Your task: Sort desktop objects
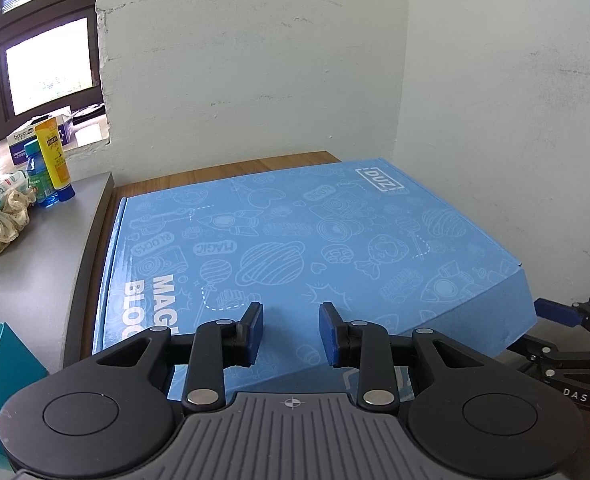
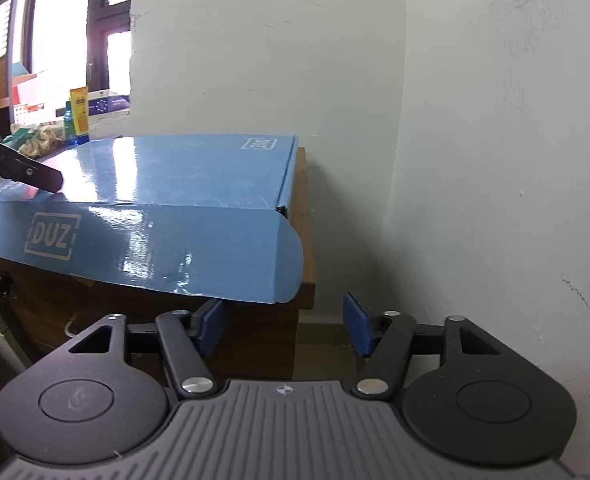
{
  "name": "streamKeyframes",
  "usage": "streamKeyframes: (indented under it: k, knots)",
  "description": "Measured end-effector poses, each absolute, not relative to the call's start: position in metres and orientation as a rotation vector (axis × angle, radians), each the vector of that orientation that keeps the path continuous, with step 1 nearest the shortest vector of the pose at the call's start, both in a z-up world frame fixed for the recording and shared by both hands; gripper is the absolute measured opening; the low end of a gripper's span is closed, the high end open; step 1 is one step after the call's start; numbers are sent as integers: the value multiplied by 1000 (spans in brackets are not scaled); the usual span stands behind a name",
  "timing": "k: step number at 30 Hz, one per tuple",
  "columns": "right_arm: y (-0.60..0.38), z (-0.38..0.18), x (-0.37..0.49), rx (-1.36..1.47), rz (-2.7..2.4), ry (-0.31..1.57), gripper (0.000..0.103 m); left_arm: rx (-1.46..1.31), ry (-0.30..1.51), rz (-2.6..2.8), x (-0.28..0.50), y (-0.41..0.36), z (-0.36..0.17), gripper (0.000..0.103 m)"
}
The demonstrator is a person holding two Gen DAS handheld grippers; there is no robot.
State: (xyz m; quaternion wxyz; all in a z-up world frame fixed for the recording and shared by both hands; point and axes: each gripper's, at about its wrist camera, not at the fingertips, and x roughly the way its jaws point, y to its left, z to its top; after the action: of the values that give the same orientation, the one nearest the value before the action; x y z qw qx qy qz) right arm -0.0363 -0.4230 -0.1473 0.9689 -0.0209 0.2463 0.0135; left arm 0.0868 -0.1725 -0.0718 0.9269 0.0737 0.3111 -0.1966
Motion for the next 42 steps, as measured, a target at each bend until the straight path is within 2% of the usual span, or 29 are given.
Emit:
streamKeyframes:
  k: [2,5,7,21,30,32,42]
  knots:
    - [-422,-145,-38,-33,47,505,52,153,636,-403,87,-173,-72,34]
    - [-421,-141,-39,-20,71,515,43,156,635,-401,86,-173,-72,34]
    - [-421,-138,-40,-14,86,519,41,156,635,-400,86,-173,-72,34]
    - [-414,-116,-52,-7,102,520,41,155,638,-395,86,-174,-72,34]
    - [-418,-137,-49,-8,102,534,42,157,637,-401,87,-173,-72,34]
    - [-418,-134,-50,-18,103,530,45,154,639,-406,88,-172,-71,35]
    - [-423,-111,-58,-30,100,543,45,155,602,-405,81,-165,-73,39]
